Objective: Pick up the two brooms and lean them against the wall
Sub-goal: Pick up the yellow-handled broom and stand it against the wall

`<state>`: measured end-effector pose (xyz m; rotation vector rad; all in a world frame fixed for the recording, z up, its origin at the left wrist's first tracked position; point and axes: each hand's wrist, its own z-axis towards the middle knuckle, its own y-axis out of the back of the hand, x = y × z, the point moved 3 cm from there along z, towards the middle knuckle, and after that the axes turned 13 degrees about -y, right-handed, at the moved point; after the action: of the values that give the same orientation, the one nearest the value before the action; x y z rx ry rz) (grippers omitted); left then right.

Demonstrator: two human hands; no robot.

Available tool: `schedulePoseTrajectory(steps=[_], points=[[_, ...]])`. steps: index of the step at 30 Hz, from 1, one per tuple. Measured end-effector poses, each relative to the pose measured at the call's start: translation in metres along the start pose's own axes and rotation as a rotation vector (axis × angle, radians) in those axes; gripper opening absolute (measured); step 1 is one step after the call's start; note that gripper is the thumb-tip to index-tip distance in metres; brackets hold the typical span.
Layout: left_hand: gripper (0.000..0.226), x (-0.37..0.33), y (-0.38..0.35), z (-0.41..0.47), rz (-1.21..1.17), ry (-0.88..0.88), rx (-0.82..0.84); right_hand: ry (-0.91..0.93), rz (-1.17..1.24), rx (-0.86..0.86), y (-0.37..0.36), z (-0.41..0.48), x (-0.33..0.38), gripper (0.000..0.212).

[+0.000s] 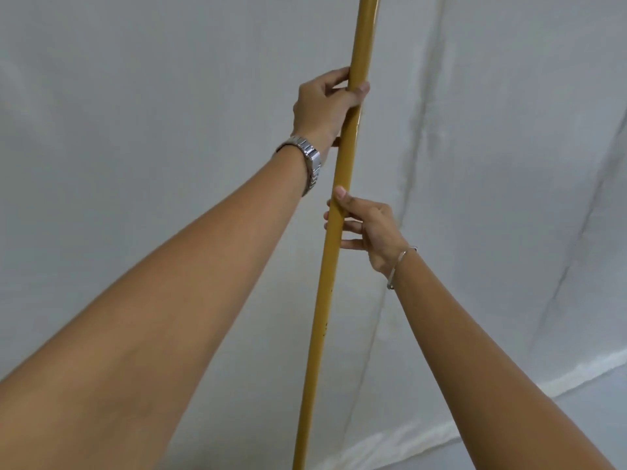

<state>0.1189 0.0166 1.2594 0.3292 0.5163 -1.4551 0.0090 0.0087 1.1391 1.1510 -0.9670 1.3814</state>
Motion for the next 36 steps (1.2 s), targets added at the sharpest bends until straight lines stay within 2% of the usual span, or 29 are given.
schedulePoseTrajectory(steps=[5,11,18,27,33,36], points=[[0.04,-0.001,0.104,0.011,0.096,-0.012,0.049,0.032,0.074,0.059,-0.102,0.022,-0.004,0.027],[0.043,0.009,0.244,0.015,0.182,0.006,-0.01,0.042,0.097,0.138,-0.242,0.048,-0.019,0.025],[0.047,0.046,0.371,0.016,0.211,0.037,-0.051,0.052,0.114,0.196,-0.366,0.083,-0.055,0.025],[0.049,0.09,0.48,0.014,0.296,0.043,-0.131,0.004,0.112,0.356,-0.475,0.124,-0.091,0.023],[0.05,0.108,0.525,0.008,0.35,0.051,-0.23,-0.043,0.1,0.461,-0.516,0.145,-0.107,0.024],[0.052,0.128,0.545,0.004,0.335,0.106,-0.218,-0.068,0.1,0.457,-0.532,0.153,-0.127,0.02]])
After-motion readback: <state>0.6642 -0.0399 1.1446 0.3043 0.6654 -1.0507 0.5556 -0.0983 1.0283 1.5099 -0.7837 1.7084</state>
